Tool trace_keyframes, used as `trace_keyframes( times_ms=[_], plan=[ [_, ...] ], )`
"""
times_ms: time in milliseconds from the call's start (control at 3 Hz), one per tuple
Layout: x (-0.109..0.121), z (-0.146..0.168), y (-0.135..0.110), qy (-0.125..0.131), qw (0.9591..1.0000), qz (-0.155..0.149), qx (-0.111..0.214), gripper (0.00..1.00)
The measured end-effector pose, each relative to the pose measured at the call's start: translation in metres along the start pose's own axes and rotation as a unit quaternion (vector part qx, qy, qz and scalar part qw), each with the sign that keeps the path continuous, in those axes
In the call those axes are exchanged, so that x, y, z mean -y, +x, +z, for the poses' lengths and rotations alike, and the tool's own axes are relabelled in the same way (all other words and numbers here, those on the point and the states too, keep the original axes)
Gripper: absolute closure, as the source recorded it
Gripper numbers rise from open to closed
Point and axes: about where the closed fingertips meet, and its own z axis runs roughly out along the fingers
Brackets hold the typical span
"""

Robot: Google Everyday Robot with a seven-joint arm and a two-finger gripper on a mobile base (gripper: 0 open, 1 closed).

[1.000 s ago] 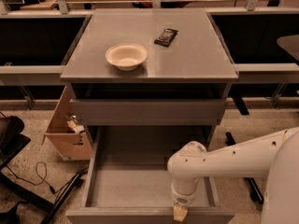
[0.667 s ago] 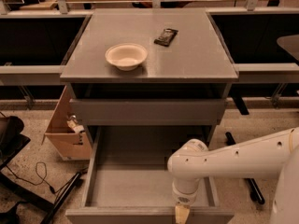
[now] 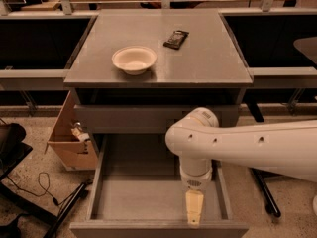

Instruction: Open middle drawer

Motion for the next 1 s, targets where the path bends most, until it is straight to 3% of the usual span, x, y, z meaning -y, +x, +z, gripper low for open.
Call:
trace_keyframes(
  times_ms=[333,667,1000],
  plan=[
    [0.013,-0.062,0.024,0.022,0.9994,0.026,-0.002,0.00],
    [0.023,-0.120,0.059,0.061,0.9924,0.102,0.033,0.00],
    [0.023,-0.120,0.059,0.061,0.9924,0.102,0.033,0.00]
  ],
)
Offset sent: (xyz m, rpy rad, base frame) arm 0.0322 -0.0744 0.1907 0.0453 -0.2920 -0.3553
